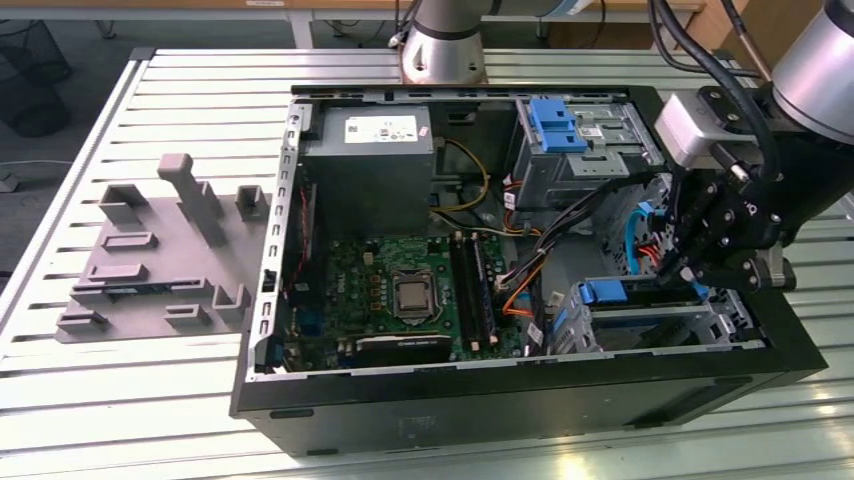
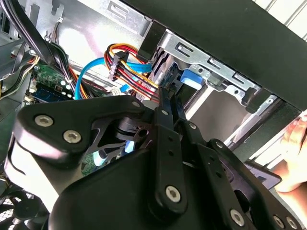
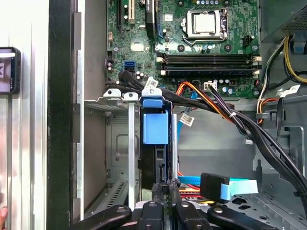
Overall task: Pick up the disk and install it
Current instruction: 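Insert the first disk wire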
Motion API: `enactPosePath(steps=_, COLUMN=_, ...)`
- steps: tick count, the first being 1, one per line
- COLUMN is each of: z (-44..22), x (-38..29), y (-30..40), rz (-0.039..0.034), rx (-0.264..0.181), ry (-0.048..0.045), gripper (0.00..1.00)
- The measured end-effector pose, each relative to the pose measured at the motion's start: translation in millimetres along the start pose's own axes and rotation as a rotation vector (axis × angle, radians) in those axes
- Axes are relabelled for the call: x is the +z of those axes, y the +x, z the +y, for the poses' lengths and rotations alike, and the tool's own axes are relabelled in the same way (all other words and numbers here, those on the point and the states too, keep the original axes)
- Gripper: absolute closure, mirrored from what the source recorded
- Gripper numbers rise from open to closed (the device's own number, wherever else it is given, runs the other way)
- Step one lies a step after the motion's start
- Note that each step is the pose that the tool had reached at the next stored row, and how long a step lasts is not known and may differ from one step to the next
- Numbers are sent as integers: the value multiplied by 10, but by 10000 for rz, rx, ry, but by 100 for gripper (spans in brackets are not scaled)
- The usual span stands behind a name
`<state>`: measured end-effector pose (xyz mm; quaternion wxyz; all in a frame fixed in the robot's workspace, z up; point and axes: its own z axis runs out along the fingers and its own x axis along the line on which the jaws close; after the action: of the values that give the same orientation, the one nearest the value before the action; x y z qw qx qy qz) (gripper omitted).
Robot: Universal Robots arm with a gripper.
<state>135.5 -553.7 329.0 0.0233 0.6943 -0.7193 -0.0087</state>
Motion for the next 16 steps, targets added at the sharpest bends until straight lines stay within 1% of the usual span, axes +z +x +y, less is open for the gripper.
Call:
enactPosePath(steps=7, z=0, x=0, y=0, rz=-2, rx=0, ry=-4, gripper=82)
enactPosePath(steps=8, z=0, x=-3, y=0, rz=-4, rx=0, ry=-4, gripper=76)
enactPosePath(steps=9, z=0, x=-10, y=0, rz=-3, rx=0, ry=-4, gripper=76)
enactPosePath(steps=11, z=2, x=-46, y=1, rz=-1, rx=0, ry=-5, gripper=76)
enactPosePath(steps=14, z=5, x=-123, y=3, rz=-1, rx=0, ry=-15, gripper=76)
enactPosePath(steps=15, z=5, x=-140, y=3, rz=0, rx=-2, ry=-21, gripper=76)
enactPosePath(steps=16, z=5, x=-144, y=3, rz=-1, rx=-1, ry=-25, gripper=76)
